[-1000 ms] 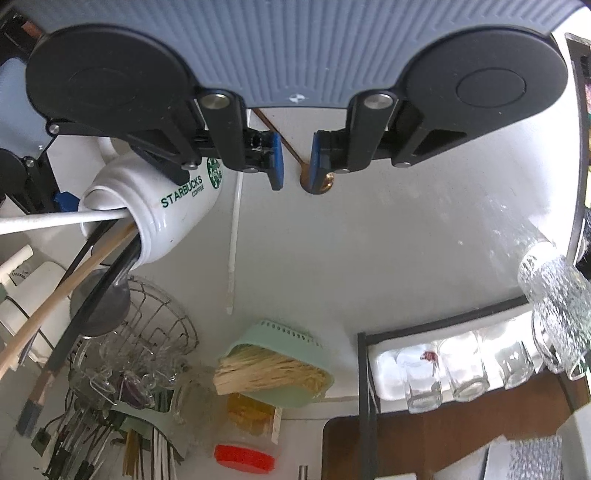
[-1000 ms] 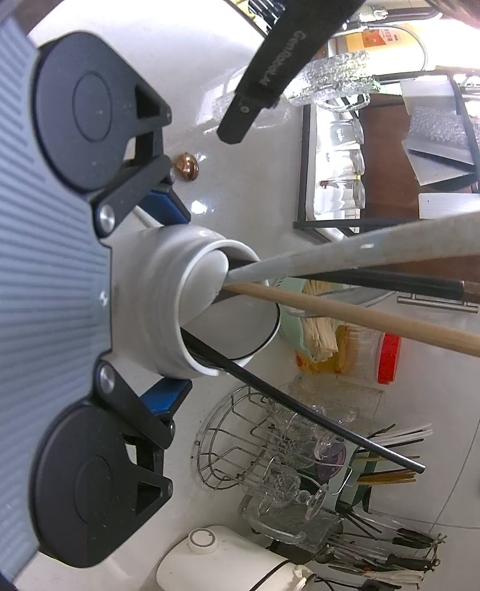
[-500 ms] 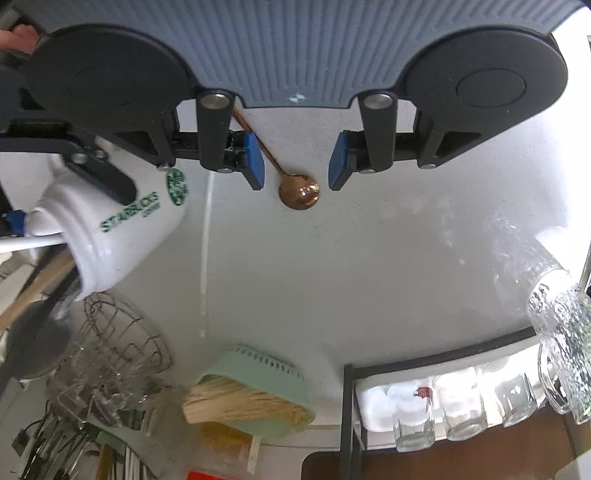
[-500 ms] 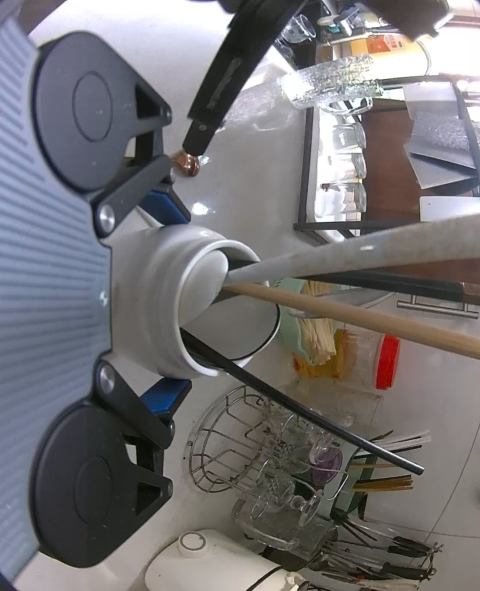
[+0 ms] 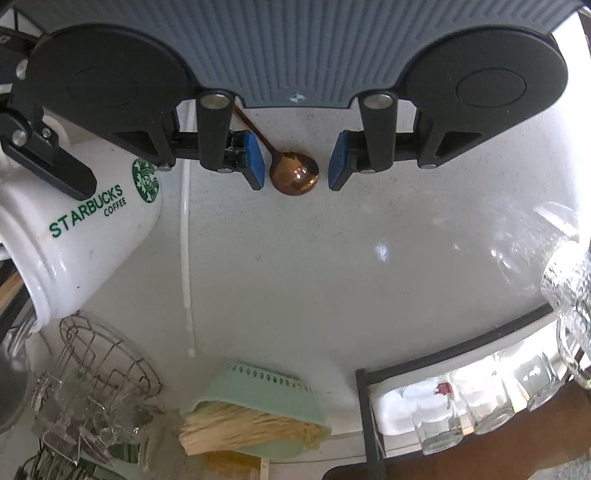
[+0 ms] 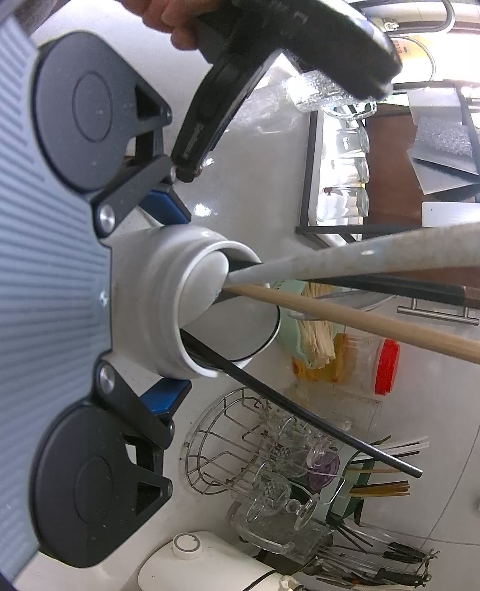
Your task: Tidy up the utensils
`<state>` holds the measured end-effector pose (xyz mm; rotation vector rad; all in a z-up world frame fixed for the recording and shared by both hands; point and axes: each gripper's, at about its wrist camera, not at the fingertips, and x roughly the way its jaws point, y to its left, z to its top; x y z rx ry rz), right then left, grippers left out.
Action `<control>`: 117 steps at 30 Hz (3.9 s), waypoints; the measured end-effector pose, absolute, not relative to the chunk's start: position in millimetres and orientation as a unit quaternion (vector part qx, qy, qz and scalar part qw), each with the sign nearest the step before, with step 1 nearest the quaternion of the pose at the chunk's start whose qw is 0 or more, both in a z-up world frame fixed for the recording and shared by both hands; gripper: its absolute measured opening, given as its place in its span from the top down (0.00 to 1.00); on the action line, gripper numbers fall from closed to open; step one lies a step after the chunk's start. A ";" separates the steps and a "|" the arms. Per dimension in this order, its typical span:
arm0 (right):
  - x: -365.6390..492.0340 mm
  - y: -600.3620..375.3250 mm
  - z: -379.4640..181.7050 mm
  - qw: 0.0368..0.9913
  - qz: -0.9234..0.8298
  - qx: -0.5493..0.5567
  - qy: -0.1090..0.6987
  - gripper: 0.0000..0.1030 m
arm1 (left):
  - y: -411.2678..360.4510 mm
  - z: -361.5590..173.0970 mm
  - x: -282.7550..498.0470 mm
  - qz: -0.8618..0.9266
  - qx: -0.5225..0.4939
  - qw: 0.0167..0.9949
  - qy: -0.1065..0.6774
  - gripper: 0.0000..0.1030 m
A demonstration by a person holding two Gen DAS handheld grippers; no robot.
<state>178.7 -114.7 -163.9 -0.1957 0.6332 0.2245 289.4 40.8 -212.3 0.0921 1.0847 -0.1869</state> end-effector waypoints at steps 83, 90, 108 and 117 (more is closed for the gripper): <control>181.2 -110.5 -165.7 0.939 0.106 -0.110 0.309 0.11 | 73.6 -202.9 321.6 -0.075 -0.036 0.829 0.553 0.58; 181.4 -110.2 -165.9 0.939 0.106 -0.110 0.309 0.11 | 42.4 -208.1 321.7 -0.084 0.033 0.834 0.544 0.58; 181.9 -110.4 -166.2 0.939 0.104 -0.111 0.309 0.10 | 28.4 -206.9 320.9 -0.087 0.078 0.833 0.541 0.68; 182.0 -110.3 -165.9 0.939 0.104 -0.112 0.309 0.10 | 34.9 -183.0 312.8 -0.089 0.059 0.848 0.519 0.68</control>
